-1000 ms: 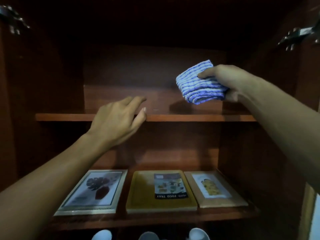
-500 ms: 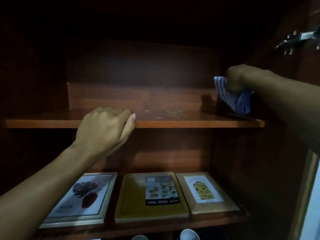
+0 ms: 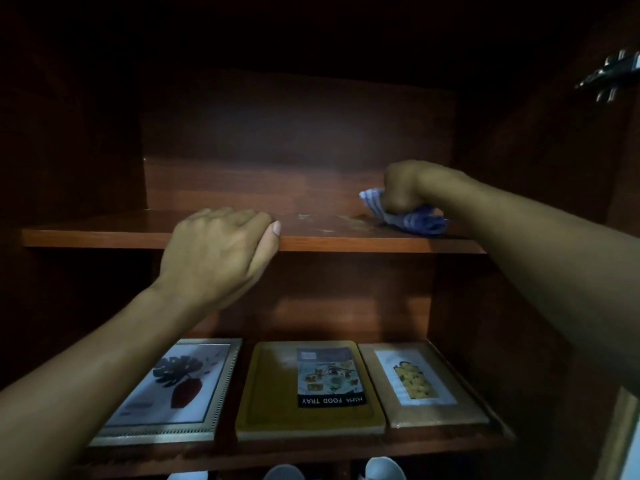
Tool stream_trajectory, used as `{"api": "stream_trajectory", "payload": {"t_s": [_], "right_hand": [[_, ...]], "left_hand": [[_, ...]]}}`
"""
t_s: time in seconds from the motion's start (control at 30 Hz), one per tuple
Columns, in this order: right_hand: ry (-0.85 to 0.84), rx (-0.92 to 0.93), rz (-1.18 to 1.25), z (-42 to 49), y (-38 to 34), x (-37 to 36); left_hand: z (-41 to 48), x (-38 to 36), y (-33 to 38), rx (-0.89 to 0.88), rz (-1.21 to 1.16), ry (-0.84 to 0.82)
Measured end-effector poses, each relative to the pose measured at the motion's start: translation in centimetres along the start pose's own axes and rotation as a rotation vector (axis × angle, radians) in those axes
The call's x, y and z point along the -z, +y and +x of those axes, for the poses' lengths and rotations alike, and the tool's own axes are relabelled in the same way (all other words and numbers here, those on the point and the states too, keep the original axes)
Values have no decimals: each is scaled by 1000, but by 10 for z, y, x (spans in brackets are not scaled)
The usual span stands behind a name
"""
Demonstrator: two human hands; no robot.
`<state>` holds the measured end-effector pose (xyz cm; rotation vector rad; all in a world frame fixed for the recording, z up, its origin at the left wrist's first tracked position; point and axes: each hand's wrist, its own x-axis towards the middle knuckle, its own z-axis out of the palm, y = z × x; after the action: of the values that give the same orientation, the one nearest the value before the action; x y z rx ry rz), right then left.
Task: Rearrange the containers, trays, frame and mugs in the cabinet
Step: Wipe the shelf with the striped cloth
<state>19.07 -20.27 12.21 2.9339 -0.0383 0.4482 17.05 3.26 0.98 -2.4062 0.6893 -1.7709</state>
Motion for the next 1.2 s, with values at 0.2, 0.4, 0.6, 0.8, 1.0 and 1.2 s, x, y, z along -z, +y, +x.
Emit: {"api": "stream_trajectory", "payload": {"t_s": [0.2, 0.4, 0.6, 0.8, 1.0, 1.2], "right_hand": [[9, 204, 579, 3, -37, 9], [47, 161, 1111, 16, -13, 27], [232, -79, 275, 40, 42, 15], [50, -239, 64, 51, 51, -20], [-35, -27, 196, 40, -2, -13], [77, 220, 189, 41, -56, -7]], "left_hand": [[0, 2, 0, 13, -14, -34], [0, 9, -1, 6, -72, -118], [-4, 19, -9, 2, -63, -178], [-15, 22, -12, 29, -14, -262], [-15, 24, -9, 53, -6, -287], [-14, 28, -8, 68, -2, -320]]}}
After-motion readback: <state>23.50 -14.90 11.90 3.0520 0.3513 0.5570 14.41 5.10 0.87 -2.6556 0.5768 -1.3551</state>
